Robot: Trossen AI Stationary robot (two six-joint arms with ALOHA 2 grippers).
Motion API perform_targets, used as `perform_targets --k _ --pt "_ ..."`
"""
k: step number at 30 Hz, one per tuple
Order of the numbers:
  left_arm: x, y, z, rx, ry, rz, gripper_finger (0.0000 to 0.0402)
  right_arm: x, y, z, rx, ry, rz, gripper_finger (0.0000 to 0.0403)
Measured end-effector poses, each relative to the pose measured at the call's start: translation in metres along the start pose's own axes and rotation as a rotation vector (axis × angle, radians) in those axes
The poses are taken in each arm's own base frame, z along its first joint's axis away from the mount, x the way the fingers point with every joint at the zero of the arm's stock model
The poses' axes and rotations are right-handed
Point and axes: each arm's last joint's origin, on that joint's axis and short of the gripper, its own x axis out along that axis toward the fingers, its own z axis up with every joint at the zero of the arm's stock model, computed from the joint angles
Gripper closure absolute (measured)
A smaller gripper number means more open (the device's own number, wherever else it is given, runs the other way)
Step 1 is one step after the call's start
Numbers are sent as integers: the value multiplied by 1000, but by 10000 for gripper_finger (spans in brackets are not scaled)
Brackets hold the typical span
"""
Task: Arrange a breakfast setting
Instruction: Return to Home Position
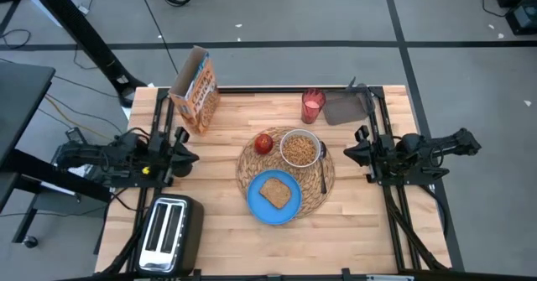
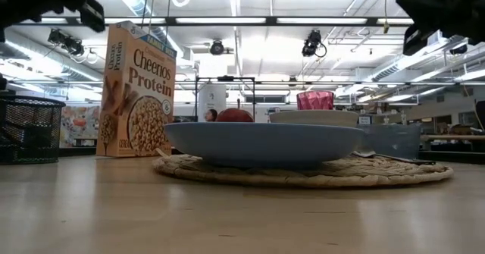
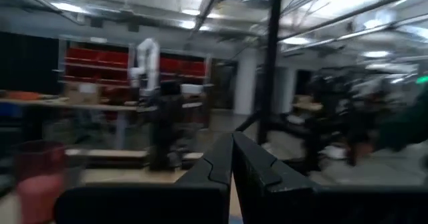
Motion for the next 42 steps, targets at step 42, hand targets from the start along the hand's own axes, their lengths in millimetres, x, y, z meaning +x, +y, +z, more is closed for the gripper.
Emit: perform_targets --k 42 --pt "-15 18 -42 166 256 169 383 3 -9 -34 39 383 119 375"
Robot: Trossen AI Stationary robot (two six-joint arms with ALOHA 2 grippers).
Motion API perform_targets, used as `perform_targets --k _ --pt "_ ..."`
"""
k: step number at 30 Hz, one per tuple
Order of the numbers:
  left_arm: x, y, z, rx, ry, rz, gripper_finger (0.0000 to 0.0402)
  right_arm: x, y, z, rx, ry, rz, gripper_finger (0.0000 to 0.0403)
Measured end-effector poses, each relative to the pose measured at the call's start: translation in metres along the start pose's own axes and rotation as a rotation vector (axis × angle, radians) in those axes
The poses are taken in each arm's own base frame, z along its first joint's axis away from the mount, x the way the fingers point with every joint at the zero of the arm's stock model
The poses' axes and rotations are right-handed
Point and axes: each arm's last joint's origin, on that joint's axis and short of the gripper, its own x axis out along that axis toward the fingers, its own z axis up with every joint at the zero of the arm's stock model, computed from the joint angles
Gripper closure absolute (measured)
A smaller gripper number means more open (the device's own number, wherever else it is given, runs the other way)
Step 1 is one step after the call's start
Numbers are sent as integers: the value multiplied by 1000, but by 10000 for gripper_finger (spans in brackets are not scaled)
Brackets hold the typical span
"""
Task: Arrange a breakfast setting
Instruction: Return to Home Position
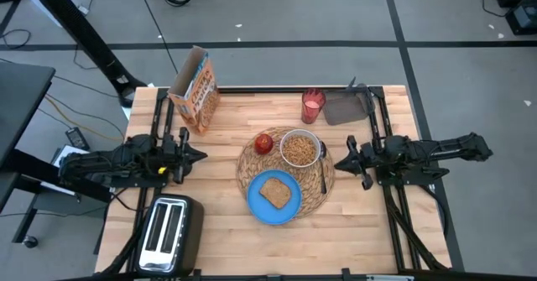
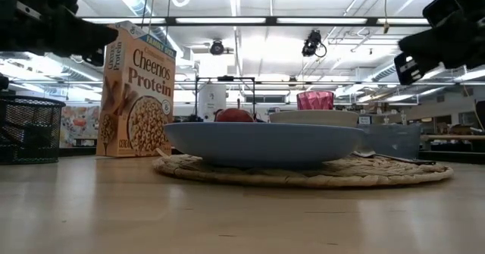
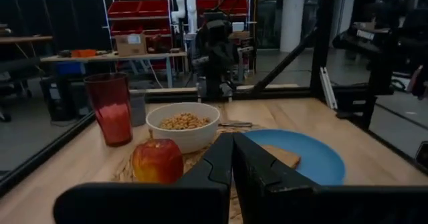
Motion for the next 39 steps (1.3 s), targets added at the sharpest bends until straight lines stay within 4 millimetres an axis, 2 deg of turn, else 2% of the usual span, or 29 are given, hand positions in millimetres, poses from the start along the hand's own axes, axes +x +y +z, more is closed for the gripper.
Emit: perform_targets --k 5,10,14,22,29,39 --pt "0 0 -5 38 52 -3 383 0 -5 0 -157 -8 -183 374" --pt "-1 0 -10 -17 113 3 383 -3 -10 4 -133 -45 -374 375" --pt "-1 0 -10 -4 114 2 383 -6 -9 3 -123 -33 -361 374" --pt "-1 -2 -9 6 108 -33 383 -9 -3 6 -99 -96 -183 382" --pt "0 -2 -8 26 85 -36 383 -10 -2 11 -170 -150 -174 383" --pt "0 -2 -9 8 90 -34 383 -10 -2 8 -112 -117 -139 384"
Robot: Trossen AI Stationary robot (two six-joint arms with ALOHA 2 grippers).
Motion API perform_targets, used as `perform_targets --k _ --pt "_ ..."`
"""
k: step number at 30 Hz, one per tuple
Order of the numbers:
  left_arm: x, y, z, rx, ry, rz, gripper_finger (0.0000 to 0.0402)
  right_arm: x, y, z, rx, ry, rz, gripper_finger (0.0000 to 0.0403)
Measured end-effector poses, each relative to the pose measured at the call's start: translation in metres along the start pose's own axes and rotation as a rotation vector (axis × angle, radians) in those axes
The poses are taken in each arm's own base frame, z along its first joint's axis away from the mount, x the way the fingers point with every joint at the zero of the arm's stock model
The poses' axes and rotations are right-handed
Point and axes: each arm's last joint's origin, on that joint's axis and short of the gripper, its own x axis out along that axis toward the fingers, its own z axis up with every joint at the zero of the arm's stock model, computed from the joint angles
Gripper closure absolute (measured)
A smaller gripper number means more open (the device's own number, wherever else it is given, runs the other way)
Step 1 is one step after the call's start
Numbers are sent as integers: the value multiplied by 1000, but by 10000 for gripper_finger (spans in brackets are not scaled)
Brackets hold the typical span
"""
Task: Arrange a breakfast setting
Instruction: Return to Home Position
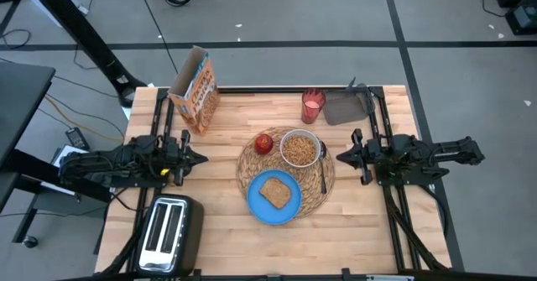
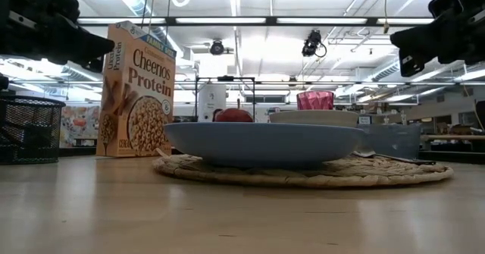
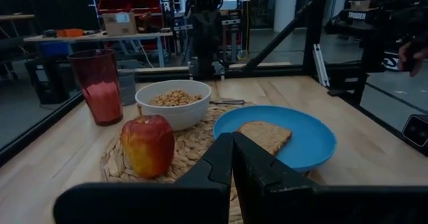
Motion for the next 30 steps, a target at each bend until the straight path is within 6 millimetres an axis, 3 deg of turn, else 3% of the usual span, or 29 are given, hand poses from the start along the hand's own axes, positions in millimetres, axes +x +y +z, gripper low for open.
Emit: perform_targets --k 12,18,26,30 --pt "0 0 -2 -52 30 15 383 1 -1 -1 21 12 -32 384" --pt "0 3 -2 -61 21 104 392 1 -1 -1 21 11 -32 384" --pt "2 -2 3 17 -153 41 397 1 -1 -1 21 10 -32 384" --pt "2 -7 3 69 -165 -106 380 1 -1 0 21 4 -32 384"
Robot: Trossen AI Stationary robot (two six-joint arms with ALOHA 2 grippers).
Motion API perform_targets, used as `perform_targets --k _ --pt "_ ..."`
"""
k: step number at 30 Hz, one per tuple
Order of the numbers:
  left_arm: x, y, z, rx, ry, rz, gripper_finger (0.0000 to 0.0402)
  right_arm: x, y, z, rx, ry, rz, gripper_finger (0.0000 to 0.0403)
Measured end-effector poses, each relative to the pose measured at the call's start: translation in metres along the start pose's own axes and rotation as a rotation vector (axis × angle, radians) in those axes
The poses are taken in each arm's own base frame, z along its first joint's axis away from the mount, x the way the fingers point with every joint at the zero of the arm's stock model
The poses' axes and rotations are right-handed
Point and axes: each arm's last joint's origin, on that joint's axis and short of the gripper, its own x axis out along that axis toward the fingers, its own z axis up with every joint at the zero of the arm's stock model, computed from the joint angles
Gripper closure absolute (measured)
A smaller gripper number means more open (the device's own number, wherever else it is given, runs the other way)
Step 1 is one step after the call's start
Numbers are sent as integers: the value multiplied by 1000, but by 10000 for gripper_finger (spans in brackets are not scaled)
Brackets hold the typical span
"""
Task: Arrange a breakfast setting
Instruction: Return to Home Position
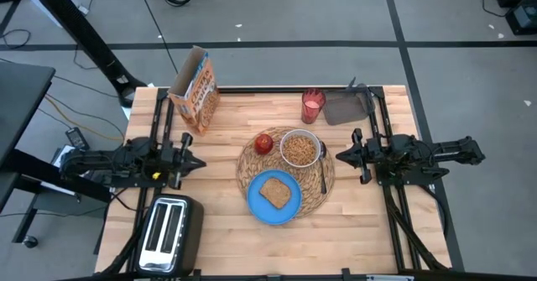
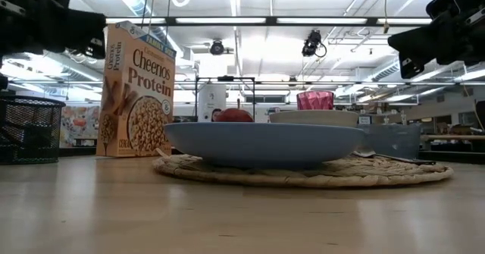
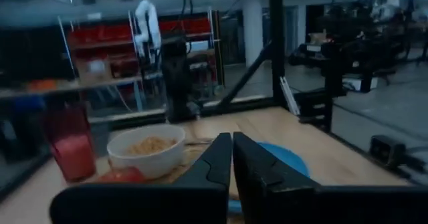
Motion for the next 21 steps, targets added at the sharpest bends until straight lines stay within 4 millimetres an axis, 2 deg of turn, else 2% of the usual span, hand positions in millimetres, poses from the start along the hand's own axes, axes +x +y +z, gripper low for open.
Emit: perform_targets --k 4,21 --pt "0 0 -2 -107 25 -3 368 0 0 1 0 -10 1 384" --pt "0 -3 2 -67 -18 -34 370 0 0 1 0 -10 1 384"
